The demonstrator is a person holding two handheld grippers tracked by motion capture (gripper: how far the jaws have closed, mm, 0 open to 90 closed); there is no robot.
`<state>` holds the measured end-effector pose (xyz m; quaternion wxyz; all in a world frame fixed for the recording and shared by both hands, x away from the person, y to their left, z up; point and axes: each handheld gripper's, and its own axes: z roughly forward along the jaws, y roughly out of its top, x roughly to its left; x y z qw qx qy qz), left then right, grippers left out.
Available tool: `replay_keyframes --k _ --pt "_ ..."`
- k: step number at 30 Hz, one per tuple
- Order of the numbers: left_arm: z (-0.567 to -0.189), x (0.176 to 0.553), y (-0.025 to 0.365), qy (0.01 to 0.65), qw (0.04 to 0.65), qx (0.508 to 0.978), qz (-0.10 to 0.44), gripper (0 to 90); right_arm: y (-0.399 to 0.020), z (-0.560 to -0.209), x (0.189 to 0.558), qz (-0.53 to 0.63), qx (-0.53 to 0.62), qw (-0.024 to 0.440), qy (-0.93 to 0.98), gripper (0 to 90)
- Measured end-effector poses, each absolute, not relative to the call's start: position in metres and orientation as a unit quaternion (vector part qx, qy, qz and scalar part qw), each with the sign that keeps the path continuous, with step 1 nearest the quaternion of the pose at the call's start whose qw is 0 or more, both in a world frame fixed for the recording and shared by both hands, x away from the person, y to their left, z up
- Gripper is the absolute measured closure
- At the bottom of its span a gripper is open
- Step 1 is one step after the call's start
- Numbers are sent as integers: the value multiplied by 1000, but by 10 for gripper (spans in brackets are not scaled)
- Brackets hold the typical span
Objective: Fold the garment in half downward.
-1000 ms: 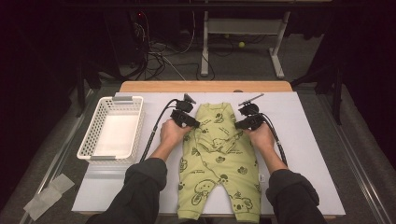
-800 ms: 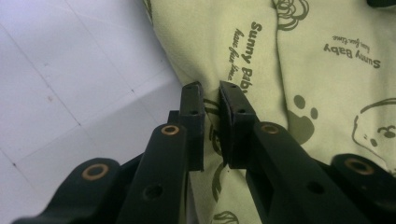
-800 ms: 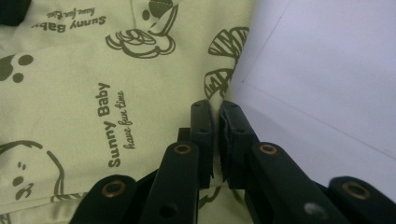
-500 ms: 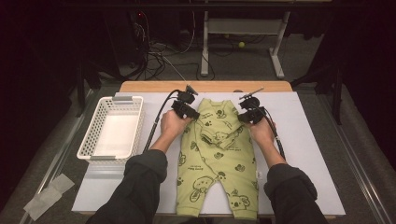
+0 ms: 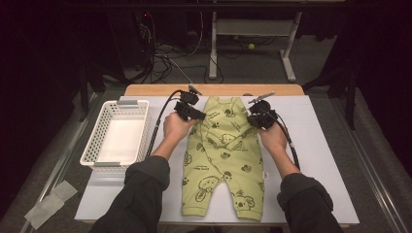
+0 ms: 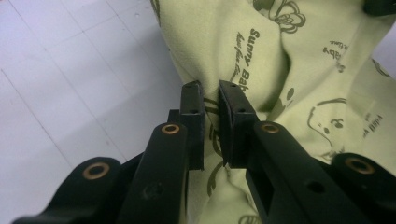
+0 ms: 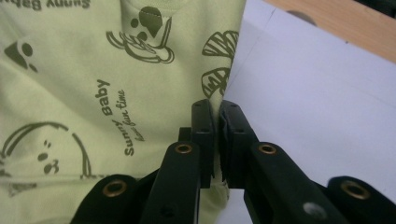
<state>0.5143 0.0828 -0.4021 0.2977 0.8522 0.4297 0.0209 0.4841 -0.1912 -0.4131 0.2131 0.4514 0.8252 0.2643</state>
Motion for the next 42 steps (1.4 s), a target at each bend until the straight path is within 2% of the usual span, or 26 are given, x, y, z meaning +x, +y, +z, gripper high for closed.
replay_keyframes --k 12,42 --pt "-399 484 89 404 310 861 18 777 -198 -411 450 291 432 207 828 863" --pt "-404 435 102 373 333 866 13 777 -204 -413 402 316 397 181 843 863"
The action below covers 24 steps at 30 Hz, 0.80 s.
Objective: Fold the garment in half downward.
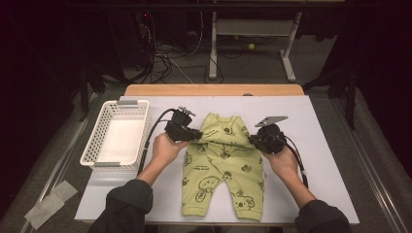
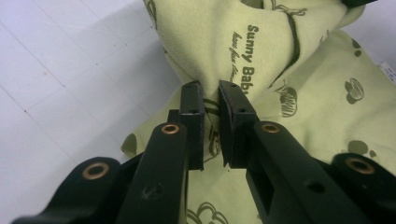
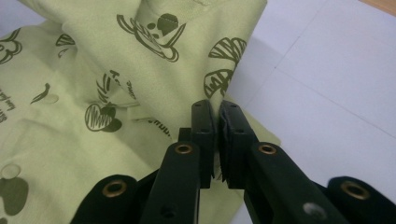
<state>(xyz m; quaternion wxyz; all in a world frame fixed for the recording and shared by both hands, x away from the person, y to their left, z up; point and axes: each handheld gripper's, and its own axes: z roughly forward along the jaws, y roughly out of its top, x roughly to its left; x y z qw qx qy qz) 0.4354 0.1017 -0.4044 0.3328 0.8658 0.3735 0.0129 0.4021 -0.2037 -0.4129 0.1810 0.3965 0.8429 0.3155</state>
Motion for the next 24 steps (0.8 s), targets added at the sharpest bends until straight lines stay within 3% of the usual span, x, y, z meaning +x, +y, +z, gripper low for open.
replay_keyframes --k 24 --pt "-422 385 105 340 329 881 3 772 -210 -427 358 325 378 148 854 858"
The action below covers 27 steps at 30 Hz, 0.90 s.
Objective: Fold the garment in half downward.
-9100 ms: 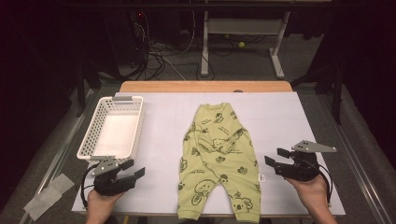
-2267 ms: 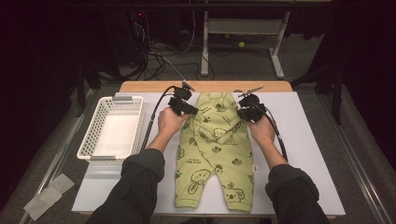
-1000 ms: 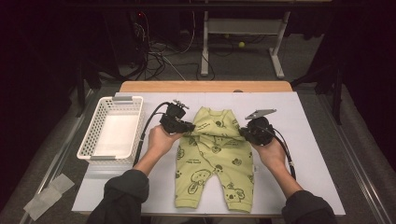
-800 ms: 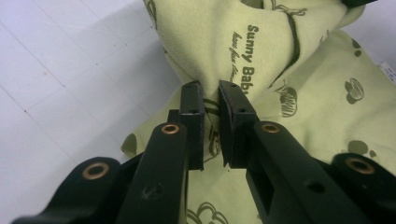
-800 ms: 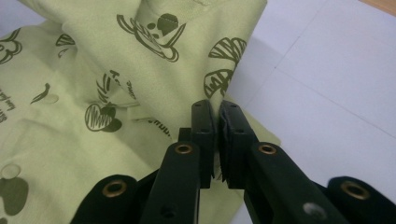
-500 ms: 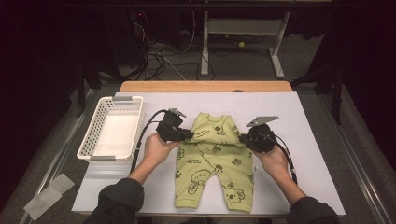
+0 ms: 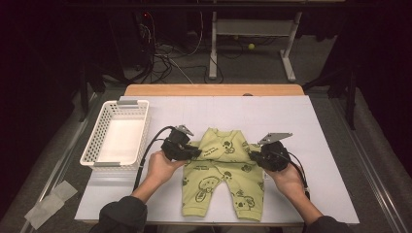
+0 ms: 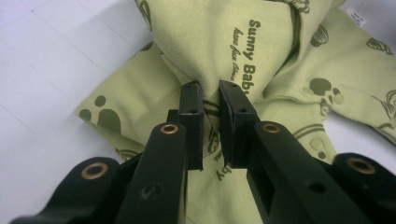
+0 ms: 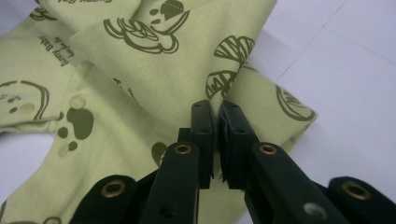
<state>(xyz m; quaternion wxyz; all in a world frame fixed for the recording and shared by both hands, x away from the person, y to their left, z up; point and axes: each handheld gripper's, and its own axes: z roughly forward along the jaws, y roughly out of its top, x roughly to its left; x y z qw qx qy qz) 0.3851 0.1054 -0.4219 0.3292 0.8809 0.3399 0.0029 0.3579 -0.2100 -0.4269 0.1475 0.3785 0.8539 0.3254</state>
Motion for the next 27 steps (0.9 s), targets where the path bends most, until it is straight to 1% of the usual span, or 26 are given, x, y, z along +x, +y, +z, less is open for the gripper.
replay_keyframes --k 13,19,21,23,24,25,27 --pt "-427 362 109 330 325 886 -4 772 -211 -436 336 327 372 121 860 855" --pt "-438 356 110 332 312 890 -12 771 -210 -443 329 319 364 110 868 848" --pt "-439 355 111 335 315 888 -13 771 -210 -444 328 320 367 108 867 843" --pt "-437 355 111 336 314 888 -14 758 -210 -443 329 321 368 106 866 816" --pt "-437 356 111 338 313 888 -16 746 -210 -442 329 322 370 104 865 795" --pt "-436 356 110 341 313 886 -18 703 -211 -441 329 323 372 105 864 761" --pt "-435 358 111 349 310 884 -14 563 -212 -438 331 327 378 102 860 696"
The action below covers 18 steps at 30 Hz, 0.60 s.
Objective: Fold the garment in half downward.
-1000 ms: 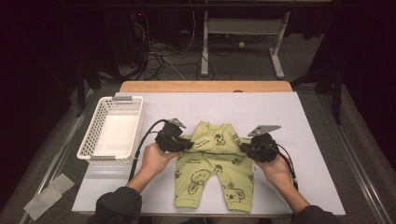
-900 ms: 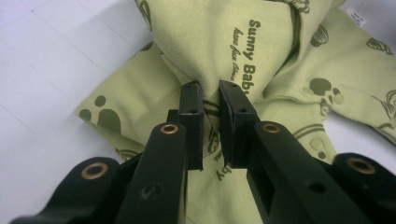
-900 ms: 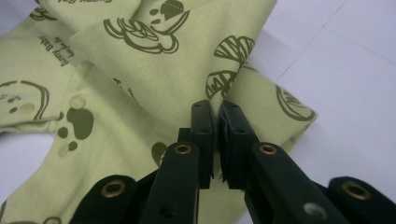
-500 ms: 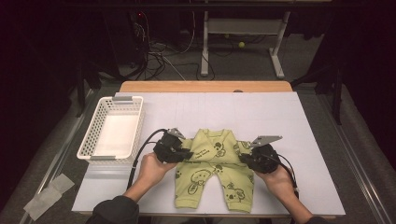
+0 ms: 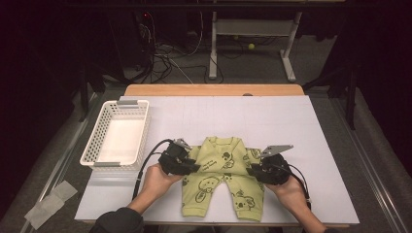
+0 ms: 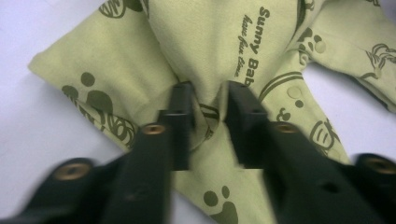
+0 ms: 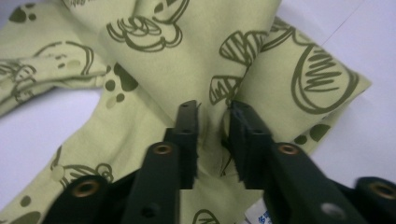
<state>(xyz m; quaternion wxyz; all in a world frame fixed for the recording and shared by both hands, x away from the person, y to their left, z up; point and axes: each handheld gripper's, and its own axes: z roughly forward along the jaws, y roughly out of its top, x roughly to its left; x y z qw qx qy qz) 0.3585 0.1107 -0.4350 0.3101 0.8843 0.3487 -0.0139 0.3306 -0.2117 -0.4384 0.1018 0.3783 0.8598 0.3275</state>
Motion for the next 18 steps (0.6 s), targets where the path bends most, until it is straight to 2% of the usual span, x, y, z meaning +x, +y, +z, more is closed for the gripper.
replay_keyframes --k 2,5,11,18 --pt "-433 360 111 353 313 882 -9 504 -213 -434 333 333 384 99 856 661" --pt "-427 363 111 359 321 876 -1 461 -212 -427 336 342 385 95 852 634" --pt "-413 379 100 361 325 874 9 458 -204 -417 351 343 384 109 850 619" --pt "-411 399 89 377 328 866 -7 472 -195 -413 377 343 407 97 841 626"
